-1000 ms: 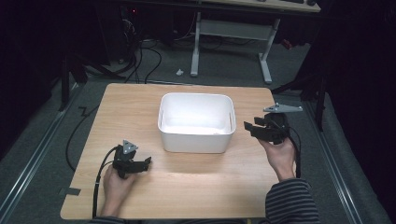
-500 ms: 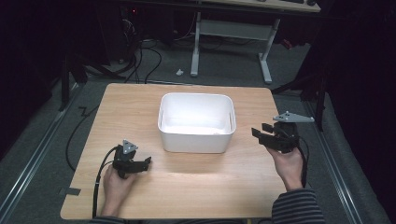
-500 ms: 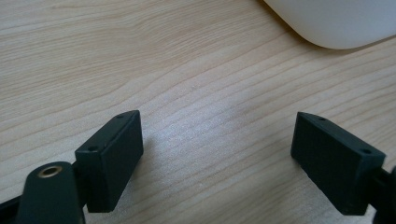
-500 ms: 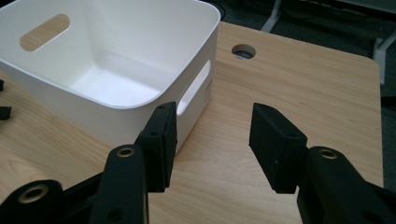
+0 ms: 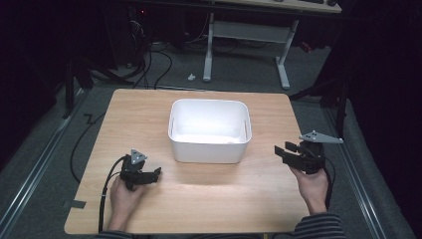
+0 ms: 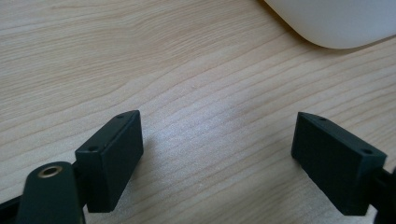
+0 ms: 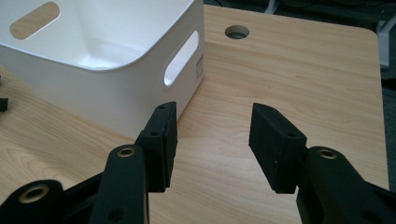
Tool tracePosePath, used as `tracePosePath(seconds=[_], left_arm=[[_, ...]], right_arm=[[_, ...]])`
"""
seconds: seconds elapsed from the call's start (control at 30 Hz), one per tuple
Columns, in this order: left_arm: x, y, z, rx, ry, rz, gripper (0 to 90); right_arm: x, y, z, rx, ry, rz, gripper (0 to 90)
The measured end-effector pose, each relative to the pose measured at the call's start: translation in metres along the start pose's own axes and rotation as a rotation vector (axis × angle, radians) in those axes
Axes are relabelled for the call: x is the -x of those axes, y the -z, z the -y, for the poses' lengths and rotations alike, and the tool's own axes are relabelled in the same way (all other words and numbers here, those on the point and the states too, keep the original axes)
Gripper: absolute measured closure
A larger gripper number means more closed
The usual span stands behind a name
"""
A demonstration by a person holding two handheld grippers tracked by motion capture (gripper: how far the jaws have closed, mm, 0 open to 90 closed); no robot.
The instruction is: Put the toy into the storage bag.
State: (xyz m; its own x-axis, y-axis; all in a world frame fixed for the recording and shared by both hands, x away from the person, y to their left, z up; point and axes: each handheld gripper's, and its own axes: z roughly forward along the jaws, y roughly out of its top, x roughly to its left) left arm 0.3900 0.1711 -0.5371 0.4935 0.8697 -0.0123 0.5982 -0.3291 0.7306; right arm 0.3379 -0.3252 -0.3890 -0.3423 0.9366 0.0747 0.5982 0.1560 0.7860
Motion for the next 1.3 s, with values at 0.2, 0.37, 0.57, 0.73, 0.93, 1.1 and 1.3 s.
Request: tracePosePath(seconds=[0.2,0.37,0.57,0.73,0.93,1.1,1.3], left_arm=[[0.000,0.000,0.000,-0.001,0.000,0.001,16.6],[0.000,0.000,0.000,0.000,0.000,-0.001,16.6],[0.000,0.000,0.000,-0.001,0.000,0.000,16.6],[0.000,0.000,0.000,-0.001,0.000,0.001,16.6],[0.000,0.000,0.000,-0.001,0.000,0.001,16.6],[0.000,0.000,0.000,-0.001,0.000,0.001,16.6],[0.000,0.000,0.000,-0.001,0.000,0.001,16.5]], right_arm=[[0.003,-0.003,0.013,-0.001,-0.020,-0.009,52.3],[0.006,-0.009,0.024,-0.014,-0.044,-0.017,52.2],[0.005,-0.018,0.035,-0.028,-0.050,-0.022,52.3],[0.008,-0.027,0.044,-0.032,-0.083,-0.035,52.4],[0.006,-0.036,0.052,-0.043,-0.094,-0.038,52.4],[0.004,-0.045,0.058,-0.061,-0.103,-0.042,52.4],[0.001,-0.054,0.065,-0.078,-0.097,-0.038,52.0]])
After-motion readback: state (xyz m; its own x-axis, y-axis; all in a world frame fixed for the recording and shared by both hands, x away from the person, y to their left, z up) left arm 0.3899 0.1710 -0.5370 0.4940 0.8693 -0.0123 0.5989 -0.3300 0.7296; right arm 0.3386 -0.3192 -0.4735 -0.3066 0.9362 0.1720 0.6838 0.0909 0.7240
